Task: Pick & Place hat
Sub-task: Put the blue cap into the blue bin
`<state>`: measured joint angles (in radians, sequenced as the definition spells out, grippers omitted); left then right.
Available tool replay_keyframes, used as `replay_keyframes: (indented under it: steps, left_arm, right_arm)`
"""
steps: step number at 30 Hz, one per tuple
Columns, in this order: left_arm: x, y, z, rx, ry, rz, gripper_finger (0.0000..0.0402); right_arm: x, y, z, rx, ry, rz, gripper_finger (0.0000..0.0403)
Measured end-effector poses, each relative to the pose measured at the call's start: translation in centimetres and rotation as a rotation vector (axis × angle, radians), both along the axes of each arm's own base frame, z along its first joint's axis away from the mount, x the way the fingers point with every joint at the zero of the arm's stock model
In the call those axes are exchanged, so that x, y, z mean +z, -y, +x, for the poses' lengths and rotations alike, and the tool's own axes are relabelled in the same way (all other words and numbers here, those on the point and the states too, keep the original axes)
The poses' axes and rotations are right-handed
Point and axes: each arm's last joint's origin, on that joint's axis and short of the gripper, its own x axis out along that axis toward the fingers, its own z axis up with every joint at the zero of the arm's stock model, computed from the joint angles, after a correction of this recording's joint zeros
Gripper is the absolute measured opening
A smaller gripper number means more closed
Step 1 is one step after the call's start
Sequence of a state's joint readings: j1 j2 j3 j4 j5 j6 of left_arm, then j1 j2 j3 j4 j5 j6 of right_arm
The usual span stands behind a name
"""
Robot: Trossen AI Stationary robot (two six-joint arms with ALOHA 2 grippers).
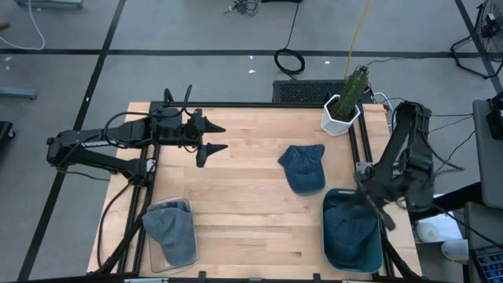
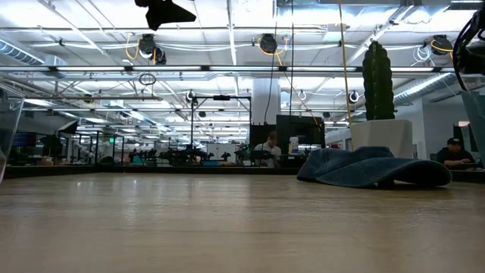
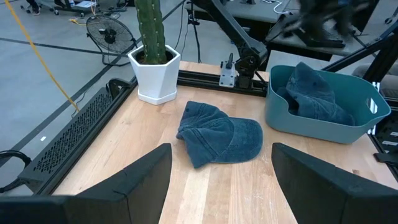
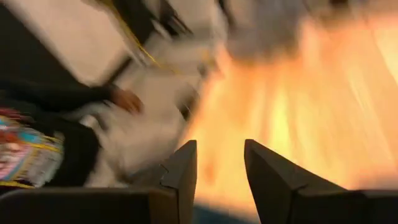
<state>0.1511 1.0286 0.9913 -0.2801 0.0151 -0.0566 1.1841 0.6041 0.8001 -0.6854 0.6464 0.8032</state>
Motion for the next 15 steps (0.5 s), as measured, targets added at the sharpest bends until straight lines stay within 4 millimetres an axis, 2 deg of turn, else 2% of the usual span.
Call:
replay_keyframes:
  steps: [3,7,9,11,13,15]
  left_arm:
    - [0.0,0.0,0.0,0.000,0.000,0.000,0.0280]
    - [0.0,0.0,0.0,0.000,0.000,0.000,0.0280]
    - [0.0,0.0,0.0,0.000,0.000,0.000,0.0280]
    - [0.0,0.0,0.0,0.000,0.000,0.000,0.0280]
    - [0.0,0.0,0.0,0.000,0.000,0.000,0.0280]
    - [0.0,0.0,0.0,0.000,0.000,0.000,0.0280]
  right_arm:
    - [2.6,-1.2,0.5,0.117,0.297,-0.047,0.0119]
    - [5.3,-1.8,0.9,0.123,0.622,-0.163,0.0118]
    - [6.2,-1.6,1.1,0.023,0.716,-0.286,0.0118]
    - [6.9,-1.1,1.5,-0.158,0.745,-0.456,0.0120]
    - [7.7,-0.4,2.0,-0.347,0.712,-0.635,0.0124]
    - [9.4,0.8,2.3,-0.525,0.617,-0.777,0.0131]
